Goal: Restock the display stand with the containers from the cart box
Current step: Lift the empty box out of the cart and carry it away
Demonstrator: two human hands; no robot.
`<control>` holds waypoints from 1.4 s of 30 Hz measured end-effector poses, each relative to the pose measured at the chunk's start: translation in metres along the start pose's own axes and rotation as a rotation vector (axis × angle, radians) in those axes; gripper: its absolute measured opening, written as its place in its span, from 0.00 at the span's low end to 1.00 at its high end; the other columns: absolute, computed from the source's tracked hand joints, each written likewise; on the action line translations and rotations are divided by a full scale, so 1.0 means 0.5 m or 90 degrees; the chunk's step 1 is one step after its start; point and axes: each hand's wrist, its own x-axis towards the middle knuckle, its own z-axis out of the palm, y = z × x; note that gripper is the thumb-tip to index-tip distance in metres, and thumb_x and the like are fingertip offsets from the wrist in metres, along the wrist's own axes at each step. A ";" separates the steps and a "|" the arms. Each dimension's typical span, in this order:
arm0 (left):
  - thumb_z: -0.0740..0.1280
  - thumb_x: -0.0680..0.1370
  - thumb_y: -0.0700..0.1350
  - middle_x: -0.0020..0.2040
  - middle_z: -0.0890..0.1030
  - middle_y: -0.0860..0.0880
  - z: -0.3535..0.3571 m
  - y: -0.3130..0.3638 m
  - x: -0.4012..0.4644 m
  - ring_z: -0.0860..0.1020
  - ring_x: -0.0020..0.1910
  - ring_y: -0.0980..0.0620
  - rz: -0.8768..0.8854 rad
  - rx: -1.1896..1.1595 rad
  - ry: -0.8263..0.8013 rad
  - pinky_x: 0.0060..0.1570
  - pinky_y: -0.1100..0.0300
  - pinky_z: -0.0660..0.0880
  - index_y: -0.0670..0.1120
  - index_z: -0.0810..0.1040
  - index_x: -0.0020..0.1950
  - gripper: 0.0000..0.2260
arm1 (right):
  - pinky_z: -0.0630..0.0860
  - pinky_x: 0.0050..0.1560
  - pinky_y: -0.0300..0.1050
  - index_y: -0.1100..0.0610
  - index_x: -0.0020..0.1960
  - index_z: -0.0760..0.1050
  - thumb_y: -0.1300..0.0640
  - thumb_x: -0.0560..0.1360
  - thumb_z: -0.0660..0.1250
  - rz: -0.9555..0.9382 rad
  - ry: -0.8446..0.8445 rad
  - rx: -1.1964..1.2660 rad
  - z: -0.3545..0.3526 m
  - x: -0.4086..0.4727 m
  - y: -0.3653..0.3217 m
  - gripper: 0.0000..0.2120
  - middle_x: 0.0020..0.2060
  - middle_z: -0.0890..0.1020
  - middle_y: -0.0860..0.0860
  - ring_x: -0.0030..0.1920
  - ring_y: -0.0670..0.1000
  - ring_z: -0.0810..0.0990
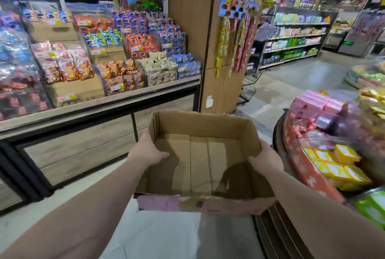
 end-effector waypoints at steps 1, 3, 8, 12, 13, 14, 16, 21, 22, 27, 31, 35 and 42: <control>0.75 0.70 0.50 0.70 0.70 0.43 0.002 0.012 0.041 0.73 0.65 0.41 -0.009 0.003 -0.001 0.59 0.47 0.73 0.51 0.50 0.77 0.44 | 0.73 0.45 0.44 0.47 0.75 0.58 0.56 0.74 0.67 -0.007 -0.010 -0.002 0.006 0.044 -0.020 0.32 0.52 0.78 0.51 0.46 0.53 0.76; 0.75 0.70 0.51 0.70 0.71 0.43 0.003 0.034 0.128 0.73 0.65 0.41 -0.029 -0.004 -0.001 0.59 0.46 0.73 0.52 0.48 0.78 0.45 | 0.74 0.49 0.46 0.45 0.74 0.58 0.54 0.74 0.65 -0.030 -0.022 -0.008 0.015 0.131 -0.062 0.31 0.53 0.79 0.52 0.48 0.55 0.78; 0.76 0.69 0.52 0.70 0.71 0.44 0.017 0.080 0.351 0.73 0.65 0.41 -0.037 -0.023 0.000 0.62 0.45 0.72 0.55 0.48 0.77 0.47 | 0.76 0.52 0.48 0.46 0.74 0.60 0.53 0.72 0.66 -0.039 -0.023 -0.008 0.050 0.337 -0.138 0.33 0.55 0.80 0.52 0.52 0.57 0.79; 0.75 0.68 0.55 0.72 0.69 0.44 0.059 0.130 0.564 0.73 0.65 0.40 -0.027 0.002 -0.031 0.61 0.46 0.73 0.54 0.44 0.77 0.49 | 0.77 0.51 0.50 0.50 0.70 0.63 0.55 0.73 0.67 -0.013 -0.013 -0.003 0.089 0.516 -0.174 0.28 0.55 0.80 0.53 0.50 0.56 0.78; 0.75 0.69 0.55 0.73 0.68 0.44 0.072 0.145 0.620 0.73 0.65 0.40 -0.021 0.009 -0.043 0.61 0.47 0.73 0.53 0.42 0.78 0.50 | 0.77 0.52 0.50 0.51 0.70 0.63 0.55 0.73 0.68 0.000 -0.005 -0.009 0.100 0.562 -0.180 0.27 0.55 0.80 0.53 0.51 0.56 0.79; 0.75 0.69 0.56 0.73 0.67 0.44 0.087 0.163 0.677 0.72 0.66 0.40 -0.011 0.010 -0.055 0.61 0.48 0.72 0.52 0.41 0.78 0.50 | 0.77 0.53 0.51 0.52 0.69 0.64 0.56 0.73 0.68 0.016 0.003 -0.016 0.110 0.611 -0.186 0.27 0.55 0.79 0.54 0.52 0.57 0.79; 0.75 0.69 0.55 0.74 0.66 0.44 0.116 0.201 0.793 0.72 0.67 0.41 0.008 0.007 -0.078 0.62 0.48 0.71 0.51 0.41 0.78 0.51 | 0.77 0.53 0.51 0.52 0.69 0.64 0.55 0.73 0.68 0.053 0.014 -0.008 0.126 0.709 -0.198 0.27 0.55 0.79 0.54 0.53 0.57 0.78; 0.75 0.69 0.54 0.75 0.64 0.44 0.183 0.322 1.055 0.71 0.67 0.40 0.034 0.020 -0.141 0.64 0.46 0.71 0.52 0.38 0.78 0.53 | 0.77 0.53 0.50 0.54 0.63 0.69 0.55 0.72 0.68 0.158 0.067 0.041 0.141 0.922 -0.221 0.20 0.49 0.80 0.52 0.48 0.54 0.78; 0.75 0.69 0.55 0.75 0.63 0.44 0.200 0.349 1.102 0.71 0.67 0.40 0.042 0.031 -0.153 0.64 0.46 0.71 0.52 0.38 0.77 0.52 | 0.77 0.51 0.49 0.54 0.62 0.70 0.55 0.72 0.67 0.181 0.076 0.043 0.139 0.957 -0.220 0.19 0.47 0.79 0.51 0.46 0.53 0.77; 0.76 0.68 0.55 0.76 0.61 0.43 0.328 0.489 1.270 0.69 0.69 0.40 0.103 0.046 -0.207 0.65 0.46 0.70 0.51 0.40 0.78 0.53 | 0.78 0.54 0.54 0.53 0.59 0.72 0.55 0.72 0.68 0.280 0.104 0.054 0.120 1.111 -0.161 0.17 0.48 0.80 0.52 0.50 0.55 0.80; 0.75 0.68 0.57 0.76 0.62 0.44 0.468 0.601 1.386 0.68 0.69 0.41 0.137 0.079 -0.233 0.64 0.49 0.71 0.49 0.42 0.78 0.52 | 0.80 0.52 0.54 0.52 0.59 0.73 0.55 0.71 0.68 0.312 0.109 0.042 0.106 1.281 -0.083 0.17 0.45 0.80 0.50 0.47 0.53 0.81; 0.73 0.71 0.55 0.74 0.65 0.42 0.604 0.714 1.503 0.73 0.64 0.41 0.110 0.077 -0.251 0.50 0.54 0.73 0.49 0.40 0.78 0.50 | 0.80 0.50 0.49 0.53 0.64 0.70 0.55 0.72 0.69 0.316 0.090 0.064 0.092 1.494 -0.007 0.22 0.46 0.78 0.50 0.46 0.52 0.79; 0.74 0.69 0.57 0.73 0.67 0.43 0.806 0.944 1.699 0.71 0.66 0.41 0.065 0.049 -0.245 0.62 0.51 0.72 0.47 0.46 0.78 0.49 | 0.76 0.47 0.45 0.55 0.67 0.68 0.56 0.73 0.70 0.321 0.017 0.065 -0.016 1.865 0.093 0.24 0.50 0.77 0.51 0.46 0.51 0.77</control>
